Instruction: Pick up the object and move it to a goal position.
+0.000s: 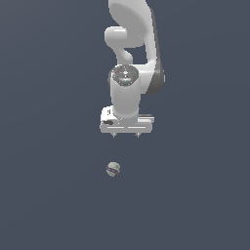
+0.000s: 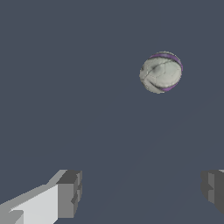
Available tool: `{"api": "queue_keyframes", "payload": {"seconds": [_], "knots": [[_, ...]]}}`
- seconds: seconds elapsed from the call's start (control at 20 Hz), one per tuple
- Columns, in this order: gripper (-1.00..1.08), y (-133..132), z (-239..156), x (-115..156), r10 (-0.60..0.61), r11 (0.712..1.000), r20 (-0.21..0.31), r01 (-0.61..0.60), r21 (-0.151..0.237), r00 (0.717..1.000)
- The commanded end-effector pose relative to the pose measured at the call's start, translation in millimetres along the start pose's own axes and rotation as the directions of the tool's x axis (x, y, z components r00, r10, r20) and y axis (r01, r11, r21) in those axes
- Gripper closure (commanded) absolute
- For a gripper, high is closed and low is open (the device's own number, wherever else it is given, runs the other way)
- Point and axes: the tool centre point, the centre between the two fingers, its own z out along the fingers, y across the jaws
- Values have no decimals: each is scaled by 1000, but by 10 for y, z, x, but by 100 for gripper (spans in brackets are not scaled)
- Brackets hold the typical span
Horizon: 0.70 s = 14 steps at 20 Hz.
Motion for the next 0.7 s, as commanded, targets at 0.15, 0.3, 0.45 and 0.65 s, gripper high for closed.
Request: {"api": "queue_keyframes", "payload": {"seconds": [0.15,0.3,0.45,0.65], "knots": [[-92,-23,-15,5,-11,1000,-3,11,-4,1000],[-92,-89,-57,17,-41,999,-12,41,-17,999],[-92,-136,-87,24,-63,998,-18,62,-26,998],[-92,-132,-84,27,-60,998,-18,59,-25,998]]}}
